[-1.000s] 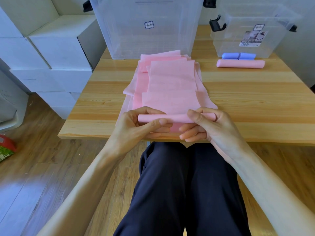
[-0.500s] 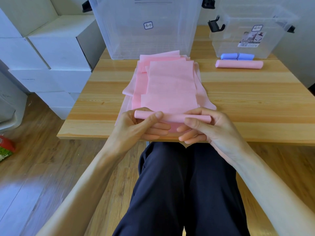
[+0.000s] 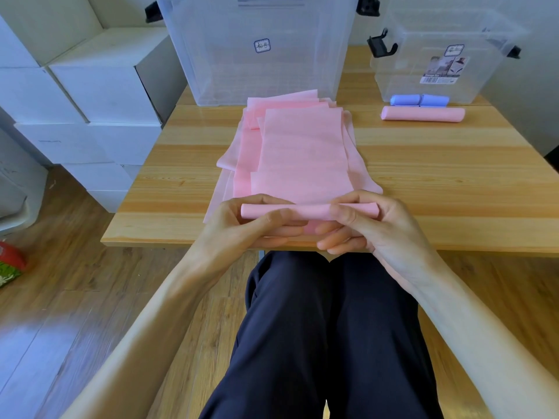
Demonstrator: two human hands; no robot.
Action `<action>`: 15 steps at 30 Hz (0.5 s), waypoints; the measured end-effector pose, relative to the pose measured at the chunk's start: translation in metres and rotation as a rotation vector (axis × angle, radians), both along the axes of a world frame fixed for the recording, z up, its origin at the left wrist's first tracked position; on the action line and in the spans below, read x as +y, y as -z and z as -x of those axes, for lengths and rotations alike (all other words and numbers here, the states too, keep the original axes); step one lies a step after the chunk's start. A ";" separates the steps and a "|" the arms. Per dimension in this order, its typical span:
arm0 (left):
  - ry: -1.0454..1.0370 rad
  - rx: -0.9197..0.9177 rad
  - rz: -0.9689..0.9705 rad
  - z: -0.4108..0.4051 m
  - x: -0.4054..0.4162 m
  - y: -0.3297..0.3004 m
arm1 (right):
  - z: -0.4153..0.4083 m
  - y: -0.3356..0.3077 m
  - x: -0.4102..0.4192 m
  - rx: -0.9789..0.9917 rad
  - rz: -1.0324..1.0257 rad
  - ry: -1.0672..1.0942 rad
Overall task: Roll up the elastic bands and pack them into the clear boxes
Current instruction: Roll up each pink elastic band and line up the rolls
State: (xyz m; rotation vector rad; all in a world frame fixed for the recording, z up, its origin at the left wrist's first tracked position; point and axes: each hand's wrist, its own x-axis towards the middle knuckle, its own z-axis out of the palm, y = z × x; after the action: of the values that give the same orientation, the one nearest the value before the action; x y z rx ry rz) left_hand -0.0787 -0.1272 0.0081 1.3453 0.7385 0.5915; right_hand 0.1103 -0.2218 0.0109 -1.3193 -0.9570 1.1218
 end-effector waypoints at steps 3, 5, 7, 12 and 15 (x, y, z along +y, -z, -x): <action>-0.020 -0.053 0.036 -0.001 -0.002 -0.001 | 0.000 0.000 0.001 0.011 0.017 0.021; -0.035 -0.060 0.034 -0.001 -0.003 -0.001 | 0.000 0.000 0.000 0.021 0.014 0.018; -0.064 -0.054 0.021 -0.001 -0.003 -0.002 | 0.000 -0.001 -0.001 0.013 0.008 0.010; -0.079 -0.047 -0.001 -0.001 -0.003 -0.001 | 0.002 -0.001 0.000 0.009 0.022 0.037; -0.084 -0.044 0.014 -0.001 -0.002 -0.002 | 0.002 -0.002 0.000 0.021 0.019 0.023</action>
State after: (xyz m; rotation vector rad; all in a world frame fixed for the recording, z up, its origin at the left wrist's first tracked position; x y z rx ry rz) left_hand -0.0778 -0.1292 0.0102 1.2891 0.7653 0.6794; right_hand 0.1083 -0.2219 0.0133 -1.3287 -0.9154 1.1272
